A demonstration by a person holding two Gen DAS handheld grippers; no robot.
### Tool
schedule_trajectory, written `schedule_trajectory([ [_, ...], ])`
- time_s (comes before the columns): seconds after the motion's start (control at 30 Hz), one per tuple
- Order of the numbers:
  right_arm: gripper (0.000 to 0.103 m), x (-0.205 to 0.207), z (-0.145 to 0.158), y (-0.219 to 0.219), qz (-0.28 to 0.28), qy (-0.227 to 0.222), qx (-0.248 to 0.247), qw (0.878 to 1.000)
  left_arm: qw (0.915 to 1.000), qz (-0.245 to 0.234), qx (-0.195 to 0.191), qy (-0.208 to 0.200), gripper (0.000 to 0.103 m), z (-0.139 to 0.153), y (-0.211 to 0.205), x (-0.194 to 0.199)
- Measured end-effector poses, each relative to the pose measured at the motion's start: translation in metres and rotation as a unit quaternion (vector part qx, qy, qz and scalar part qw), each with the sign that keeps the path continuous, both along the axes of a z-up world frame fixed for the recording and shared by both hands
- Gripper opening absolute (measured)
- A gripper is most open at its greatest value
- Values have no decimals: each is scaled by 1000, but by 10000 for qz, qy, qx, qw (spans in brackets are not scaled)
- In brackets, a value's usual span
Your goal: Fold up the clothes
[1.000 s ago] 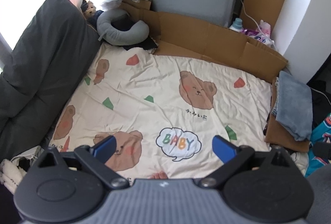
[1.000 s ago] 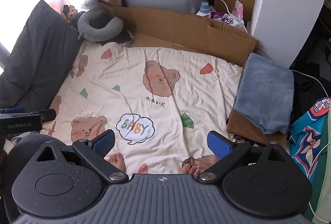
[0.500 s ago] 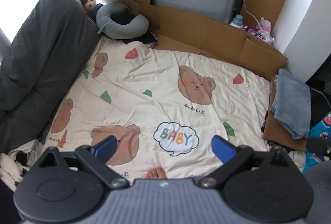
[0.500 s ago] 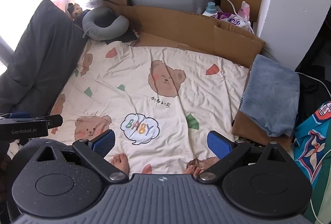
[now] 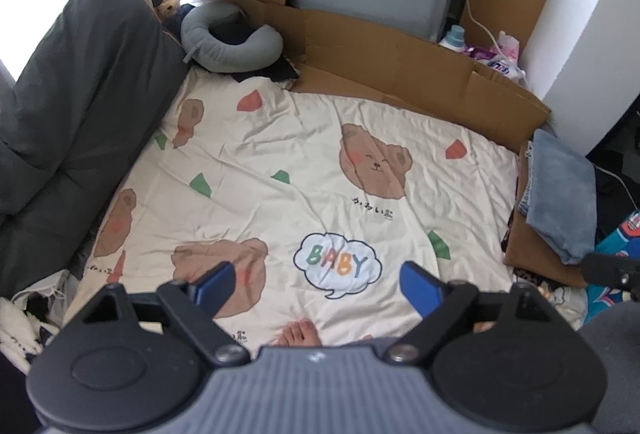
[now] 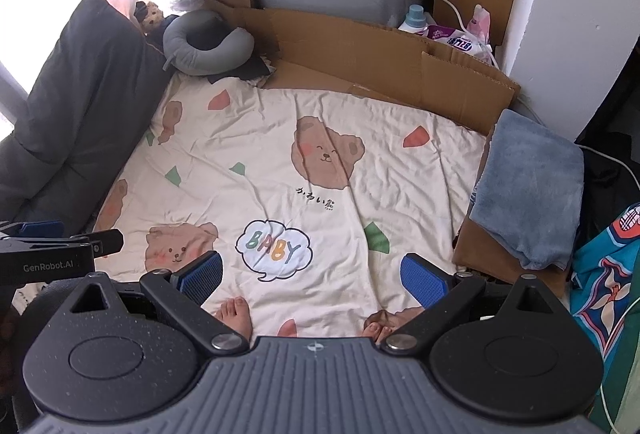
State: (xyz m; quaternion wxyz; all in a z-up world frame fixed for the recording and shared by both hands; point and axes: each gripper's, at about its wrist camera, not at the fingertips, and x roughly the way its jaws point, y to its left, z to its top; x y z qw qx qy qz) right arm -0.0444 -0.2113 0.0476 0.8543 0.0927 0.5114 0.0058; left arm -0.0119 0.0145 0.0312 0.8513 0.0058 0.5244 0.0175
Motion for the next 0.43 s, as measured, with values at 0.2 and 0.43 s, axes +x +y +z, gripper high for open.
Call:
schedule_trajectory([
  [0.2,98,-1,0,-1,-22,8,-27,10000,10000,38,-17,-15,89,-1,-1,-1],
  [0.43,98,-1,0,-4,-64,16,-20,10000,10000,50,21,-19,89,-1,-5,-1],
])
